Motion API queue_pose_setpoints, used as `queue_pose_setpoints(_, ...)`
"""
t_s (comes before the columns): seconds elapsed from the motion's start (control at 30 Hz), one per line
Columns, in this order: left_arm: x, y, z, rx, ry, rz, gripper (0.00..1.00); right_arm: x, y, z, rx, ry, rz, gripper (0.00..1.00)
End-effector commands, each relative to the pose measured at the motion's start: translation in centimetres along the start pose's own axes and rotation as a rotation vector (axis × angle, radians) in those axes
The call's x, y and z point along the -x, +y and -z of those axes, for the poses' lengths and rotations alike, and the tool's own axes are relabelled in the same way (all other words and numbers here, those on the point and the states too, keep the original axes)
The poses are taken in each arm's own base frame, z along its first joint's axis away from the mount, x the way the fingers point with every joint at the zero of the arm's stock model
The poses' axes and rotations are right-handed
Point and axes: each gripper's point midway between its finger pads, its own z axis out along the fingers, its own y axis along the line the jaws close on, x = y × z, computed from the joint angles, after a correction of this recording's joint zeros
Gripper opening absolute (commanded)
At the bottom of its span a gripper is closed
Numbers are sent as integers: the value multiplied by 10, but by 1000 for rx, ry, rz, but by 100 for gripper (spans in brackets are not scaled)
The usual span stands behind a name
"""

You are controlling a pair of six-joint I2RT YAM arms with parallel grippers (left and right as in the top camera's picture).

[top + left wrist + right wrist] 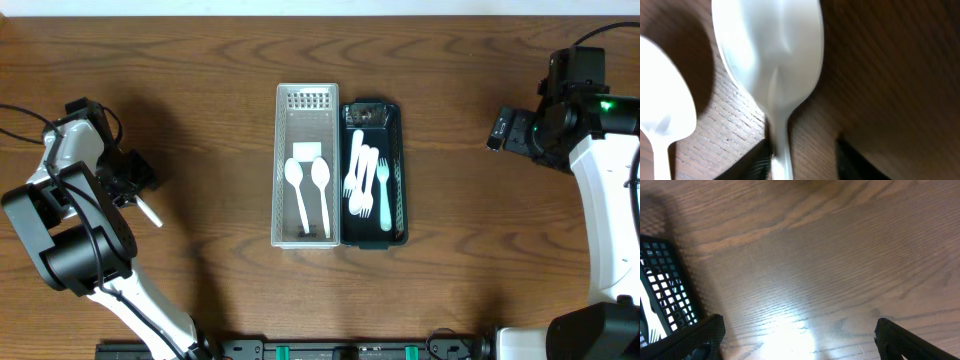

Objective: Pack container
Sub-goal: 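Return the left gripper to the spoons and grasp a third spoon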

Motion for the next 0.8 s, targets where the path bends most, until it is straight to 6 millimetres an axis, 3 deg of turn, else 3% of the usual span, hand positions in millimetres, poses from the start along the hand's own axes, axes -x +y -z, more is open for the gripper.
queue_pose_setpoints(0.0,-12,10,-17,44,54,-1,38,-4,-1,-4,-3,20,7,99)
queue_pose_setpoints(0.4,-12,10,-17,44,54,-1,10,-7,-2,-4,-6,31,8,98)
queue_pose_setpoints(0.77,-16,6,-9,45,51,-15,6,-7,-2,-4,-7,34,8,99)
